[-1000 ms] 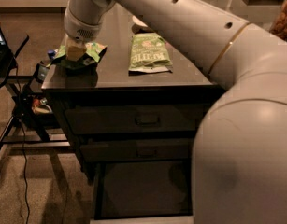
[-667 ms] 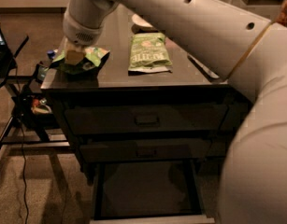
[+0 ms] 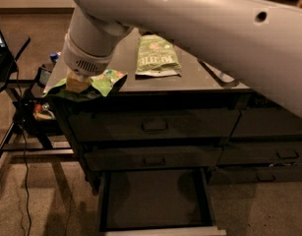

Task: Place green rice chip bag into bottom drawer

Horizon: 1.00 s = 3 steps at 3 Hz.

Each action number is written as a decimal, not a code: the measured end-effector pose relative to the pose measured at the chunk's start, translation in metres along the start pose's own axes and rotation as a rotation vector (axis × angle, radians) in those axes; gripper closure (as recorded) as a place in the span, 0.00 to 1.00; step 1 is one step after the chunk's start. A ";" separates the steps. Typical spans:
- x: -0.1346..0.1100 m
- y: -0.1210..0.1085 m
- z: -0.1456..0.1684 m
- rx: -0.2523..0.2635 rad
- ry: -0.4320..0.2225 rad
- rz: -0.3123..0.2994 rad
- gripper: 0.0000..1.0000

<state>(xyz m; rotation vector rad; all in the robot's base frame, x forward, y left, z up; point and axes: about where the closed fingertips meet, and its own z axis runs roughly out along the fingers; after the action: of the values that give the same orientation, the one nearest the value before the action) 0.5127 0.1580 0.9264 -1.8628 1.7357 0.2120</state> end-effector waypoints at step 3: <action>0.015 0.069 -0.026 -0.006 0.021 0.107 1.00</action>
Offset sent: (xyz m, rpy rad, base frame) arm -0.0810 -0.0388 -0.0120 -0.0114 0.0768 -0.1061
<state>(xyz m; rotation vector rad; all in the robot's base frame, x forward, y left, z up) 0.4423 0.1323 0.9201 -1.7840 1.8525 0.2405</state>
